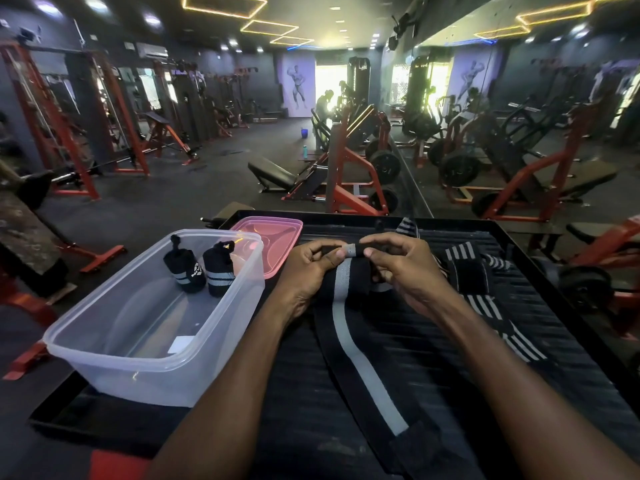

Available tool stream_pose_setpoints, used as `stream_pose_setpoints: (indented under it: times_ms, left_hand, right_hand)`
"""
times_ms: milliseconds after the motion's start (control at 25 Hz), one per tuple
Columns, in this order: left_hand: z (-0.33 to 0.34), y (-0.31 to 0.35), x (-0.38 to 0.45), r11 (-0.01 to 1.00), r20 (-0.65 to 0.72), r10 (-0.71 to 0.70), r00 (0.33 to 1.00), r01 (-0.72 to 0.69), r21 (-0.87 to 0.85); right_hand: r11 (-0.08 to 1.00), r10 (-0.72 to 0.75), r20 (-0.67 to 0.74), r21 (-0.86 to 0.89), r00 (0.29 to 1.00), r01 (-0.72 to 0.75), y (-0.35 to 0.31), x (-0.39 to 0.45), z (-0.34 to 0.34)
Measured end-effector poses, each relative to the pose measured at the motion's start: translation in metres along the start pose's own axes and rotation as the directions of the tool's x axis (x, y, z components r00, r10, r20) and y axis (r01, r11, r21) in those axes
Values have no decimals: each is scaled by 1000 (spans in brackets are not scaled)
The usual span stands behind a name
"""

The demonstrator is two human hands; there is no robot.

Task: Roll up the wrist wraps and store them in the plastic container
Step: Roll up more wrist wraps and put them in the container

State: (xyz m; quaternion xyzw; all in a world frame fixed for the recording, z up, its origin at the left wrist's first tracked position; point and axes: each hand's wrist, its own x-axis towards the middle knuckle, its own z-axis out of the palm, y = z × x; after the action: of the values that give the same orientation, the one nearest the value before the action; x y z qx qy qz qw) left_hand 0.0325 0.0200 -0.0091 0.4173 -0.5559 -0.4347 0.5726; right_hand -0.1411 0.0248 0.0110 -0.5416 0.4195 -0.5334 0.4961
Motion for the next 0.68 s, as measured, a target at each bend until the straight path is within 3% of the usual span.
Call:
stream_pose_setpoints:
  times_ms: [120,240,400,520,680]
  left_hand:
    - [0,0,-1,999,20,24,1000,-25,28]
    - [2,-1,-2,997,34,40,999,-42,59]
    - [3,-5,0,998,48,-5,999,2,67]
    - [4,-4,1,970,10,27,1000,-28,243]
    - [5,1,-1,957,-13,1,1000,2,291]
  right_hand:
    - [998,60,47,-34,997,-59,3,1,-1]
    - [981,-69,2,-184,998,68,7,3,2]
    - [957,-227,-35,-195,973,216,8,2,6]
    - [951,-209,-47,-244,977,191,15,6,6]
    - [978,-115,-35,-181,993,107,20,11,7]
